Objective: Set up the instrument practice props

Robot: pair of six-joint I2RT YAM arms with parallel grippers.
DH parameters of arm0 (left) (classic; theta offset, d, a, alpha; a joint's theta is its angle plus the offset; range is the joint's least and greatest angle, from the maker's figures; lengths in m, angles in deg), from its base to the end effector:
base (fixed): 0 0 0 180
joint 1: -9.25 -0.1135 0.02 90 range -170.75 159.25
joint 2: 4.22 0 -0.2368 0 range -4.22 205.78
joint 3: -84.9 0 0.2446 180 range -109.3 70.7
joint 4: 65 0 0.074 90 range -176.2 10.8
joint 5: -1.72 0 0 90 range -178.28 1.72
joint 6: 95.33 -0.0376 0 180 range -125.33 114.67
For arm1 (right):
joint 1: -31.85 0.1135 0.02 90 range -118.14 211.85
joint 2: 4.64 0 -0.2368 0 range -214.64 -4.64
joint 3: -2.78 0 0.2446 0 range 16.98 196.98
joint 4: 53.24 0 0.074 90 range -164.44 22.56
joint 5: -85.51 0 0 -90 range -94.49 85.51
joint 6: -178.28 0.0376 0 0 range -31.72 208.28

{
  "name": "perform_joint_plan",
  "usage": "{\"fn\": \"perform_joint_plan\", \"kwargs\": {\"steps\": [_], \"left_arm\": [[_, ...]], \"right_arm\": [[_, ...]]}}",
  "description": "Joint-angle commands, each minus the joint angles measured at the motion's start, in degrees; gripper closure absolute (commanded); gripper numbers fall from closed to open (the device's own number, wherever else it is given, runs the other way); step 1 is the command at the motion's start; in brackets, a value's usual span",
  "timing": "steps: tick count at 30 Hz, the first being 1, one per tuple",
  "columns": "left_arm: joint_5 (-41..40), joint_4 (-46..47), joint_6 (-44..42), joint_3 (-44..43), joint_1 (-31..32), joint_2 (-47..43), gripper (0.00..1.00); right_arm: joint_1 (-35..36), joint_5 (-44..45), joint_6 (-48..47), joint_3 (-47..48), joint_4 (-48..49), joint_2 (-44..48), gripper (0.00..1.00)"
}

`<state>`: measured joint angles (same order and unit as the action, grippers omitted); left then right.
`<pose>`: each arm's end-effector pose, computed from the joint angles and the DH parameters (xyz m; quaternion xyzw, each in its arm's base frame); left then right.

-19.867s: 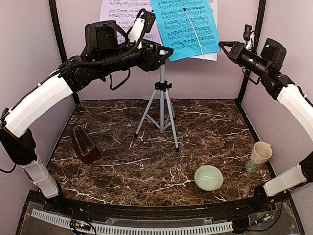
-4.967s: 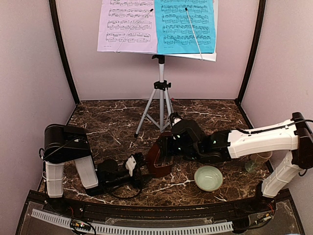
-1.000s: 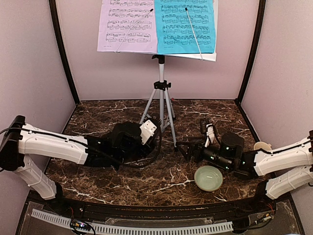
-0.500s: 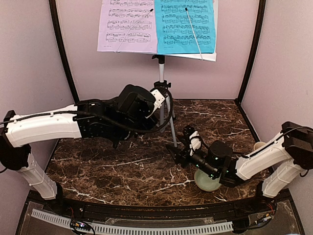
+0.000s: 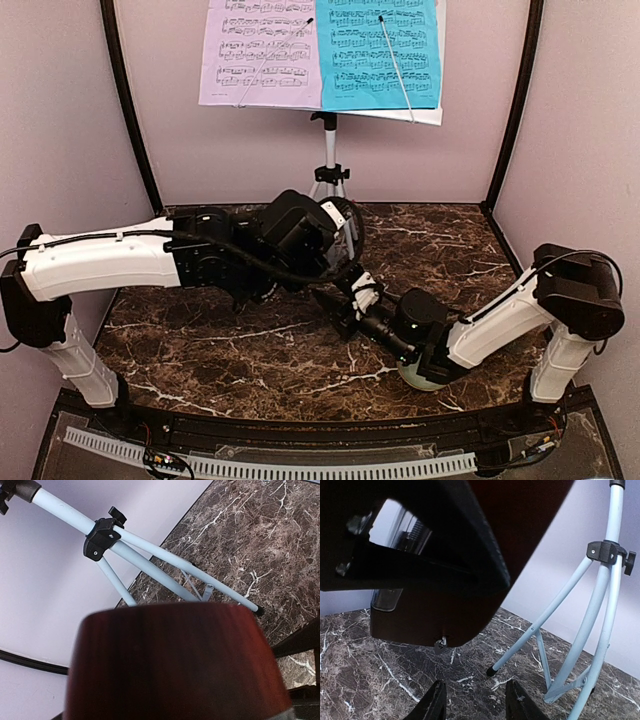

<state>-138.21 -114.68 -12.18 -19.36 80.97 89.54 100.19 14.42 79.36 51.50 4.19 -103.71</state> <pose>0.1378 -0.3254 0.3323 0.3783 0.7485 0.1131 0.5328 0.1302 0.2949 0.1725 -0.3116 0.5871 0.2719 0.6960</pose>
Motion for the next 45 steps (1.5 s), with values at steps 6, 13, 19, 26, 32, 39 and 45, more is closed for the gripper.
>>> {"fn": "perform_joint_plan", "kwargs": {"steps": [6, 13, 19, 26, 32, 39, 45], "left_arm": [[-1.41, 1.91, 1.33, -3.00, 0.94, -2.66, 0.70], [-0.10, 3.66, 1.20, -1.99, 1.32, -3.61, 0.70], [0.16, 6.01, 0.31, -1.03, 2.49, -4.33, 0.70], [0.31, 6.74, -0.13, -0.86, 3.06, -4.33, 0.71], [0.67, 8.04, -0.94, -0.22, 3.16, -4.72, 0.71], [1.06, 8.42, -0.93, 0.38, 3.16, -5.44, 0.71], [2.16, 8.90, -0.60, 1.03, 2.96, -7.38, 0.71]], "right_arm": [[2.30, -1.30, -2.36, 6.80, 3.03, -5.19, 0.62], [3.21, -1.71, -1.62, 9.19, 1.83, -7.11, 0.63], [3.34, 0.43, -0.81, 10.85, 1.43, -8.07, 0.67], [3.32, 3.84, -0.65, 11.09, 2.08, -8.19, 0.71], [3.36, 6.64, -1.64, 10.04, 5.05, -8.08, 0.71], [3.38, 7.11, -4.92, 7.65, 13.42, -8.66, 0.75], [3.31, 4.49, -6.45, 5.97, 16.93, -8.45, 0.76]]}}
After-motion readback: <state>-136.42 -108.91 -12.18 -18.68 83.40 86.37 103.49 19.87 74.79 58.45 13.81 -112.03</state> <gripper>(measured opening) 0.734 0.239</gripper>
